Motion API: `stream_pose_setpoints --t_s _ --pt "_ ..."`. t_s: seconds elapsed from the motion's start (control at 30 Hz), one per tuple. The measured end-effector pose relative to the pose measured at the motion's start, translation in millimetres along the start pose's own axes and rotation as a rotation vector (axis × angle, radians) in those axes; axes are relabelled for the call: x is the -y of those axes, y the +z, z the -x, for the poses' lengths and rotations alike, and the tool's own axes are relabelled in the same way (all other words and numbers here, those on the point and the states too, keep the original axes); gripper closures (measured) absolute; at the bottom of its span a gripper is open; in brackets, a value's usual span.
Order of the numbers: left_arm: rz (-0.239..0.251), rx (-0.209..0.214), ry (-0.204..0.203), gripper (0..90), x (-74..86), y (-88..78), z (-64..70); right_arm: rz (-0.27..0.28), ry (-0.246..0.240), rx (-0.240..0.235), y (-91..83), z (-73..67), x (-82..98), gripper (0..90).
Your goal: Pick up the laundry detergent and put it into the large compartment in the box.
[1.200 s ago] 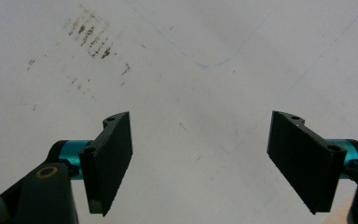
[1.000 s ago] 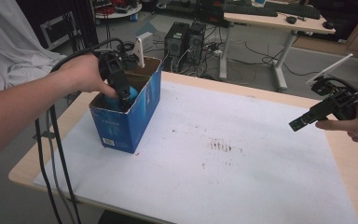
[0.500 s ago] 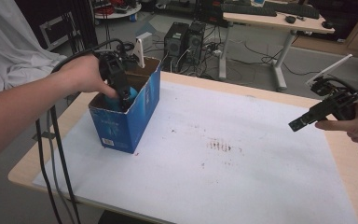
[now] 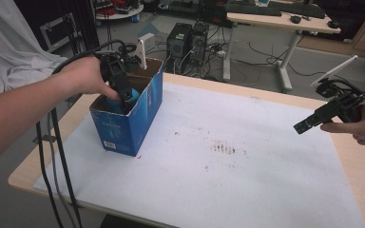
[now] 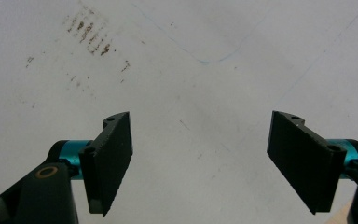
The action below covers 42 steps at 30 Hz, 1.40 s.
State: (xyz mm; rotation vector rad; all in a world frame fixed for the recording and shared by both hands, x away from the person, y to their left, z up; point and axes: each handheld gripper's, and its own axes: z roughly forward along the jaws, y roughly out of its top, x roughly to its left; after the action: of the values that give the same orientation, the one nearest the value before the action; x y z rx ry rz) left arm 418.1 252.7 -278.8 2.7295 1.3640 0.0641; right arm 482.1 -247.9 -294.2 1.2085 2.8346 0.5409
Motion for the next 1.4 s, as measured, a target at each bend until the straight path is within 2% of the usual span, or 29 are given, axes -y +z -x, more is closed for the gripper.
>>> stream_pose_setpoints --t_s 0.13,0.47,0.97,1.4 --pt "0.007 0.000 -0.011 35.7 0.2 -1.1 -0.6 -0.001 0.000 0.001 0.1 0.2 0.4 21.6" --pt "0.001 0.000 0.000 32.5 0.2 -1.0 0.9 0.002 -0.002 -0.002 -0.3 -0.4 0.1 21.6" --pt "0.006 -0.022 0.050 24.7 -0.2 -12.4 4.9 0.005 0.000 -0.006 -0.9 -0.7 0.0 21.6" --pt "0.013 -0.044 0.088 21.3 -0.2 -27.7 8.1 0.012 0.003 -0.008 -3.4 -0.9 0.9 21.6"
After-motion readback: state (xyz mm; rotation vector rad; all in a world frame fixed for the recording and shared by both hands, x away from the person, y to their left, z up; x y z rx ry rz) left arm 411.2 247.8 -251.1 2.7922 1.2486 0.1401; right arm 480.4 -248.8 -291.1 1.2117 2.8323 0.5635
